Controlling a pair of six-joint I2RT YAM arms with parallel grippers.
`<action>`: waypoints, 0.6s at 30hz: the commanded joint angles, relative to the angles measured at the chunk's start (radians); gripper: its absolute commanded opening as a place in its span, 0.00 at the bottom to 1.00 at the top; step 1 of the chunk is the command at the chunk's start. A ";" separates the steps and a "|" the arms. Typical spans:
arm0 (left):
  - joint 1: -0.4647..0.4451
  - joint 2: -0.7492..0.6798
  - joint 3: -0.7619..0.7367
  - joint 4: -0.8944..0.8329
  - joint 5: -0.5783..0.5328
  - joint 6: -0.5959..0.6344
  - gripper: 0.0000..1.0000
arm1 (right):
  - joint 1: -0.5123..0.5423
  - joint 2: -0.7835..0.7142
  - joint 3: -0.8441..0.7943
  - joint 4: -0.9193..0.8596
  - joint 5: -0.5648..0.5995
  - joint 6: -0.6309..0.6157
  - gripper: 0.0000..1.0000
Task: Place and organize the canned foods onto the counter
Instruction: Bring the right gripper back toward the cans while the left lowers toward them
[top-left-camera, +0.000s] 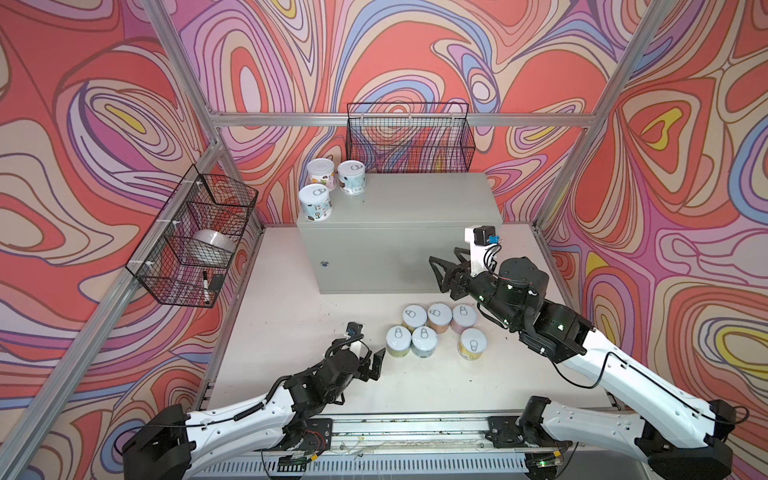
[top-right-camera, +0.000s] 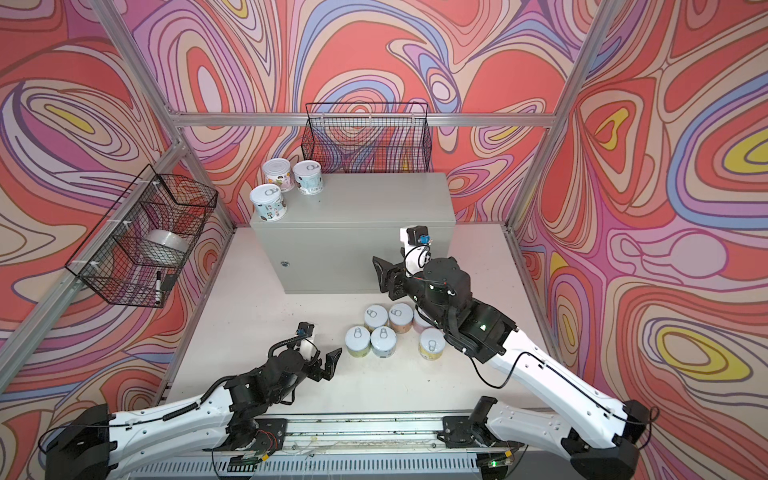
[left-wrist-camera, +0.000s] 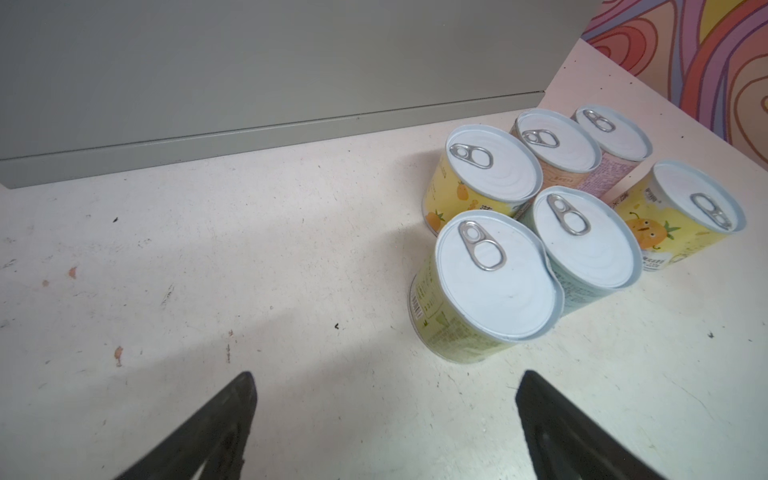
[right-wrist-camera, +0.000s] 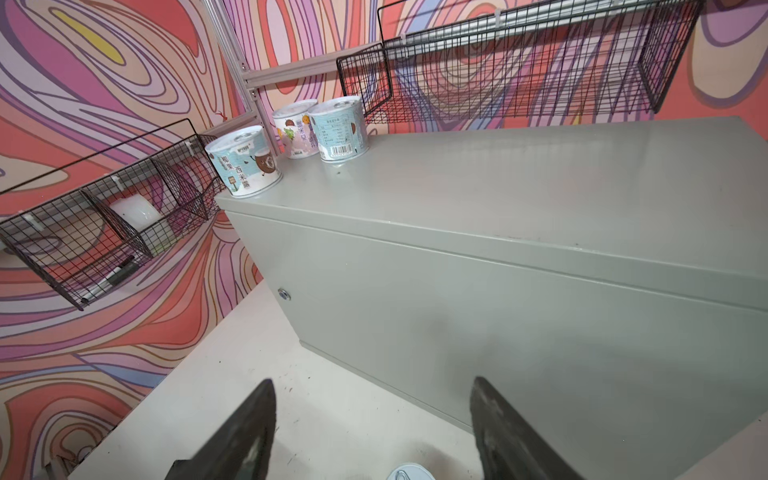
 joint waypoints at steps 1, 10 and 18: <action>-0.004 0.017 0.000 0.082 -0.019 0.015 1.00 | 0.005 -0.009 -0.029 -0.052 0.013 0.024 0.76; -0.004 0.020 0.008 0.096 0.013 0.029 1.00 | 0.065 -0.095 -0.212 -0.135 -0.007 0.138 0.77; -0.004 0.089 0.032 0.133 0.021 0.048 1.00 | 0.180 -0.229 -0.426 -0.354 0.309 0.412 0.88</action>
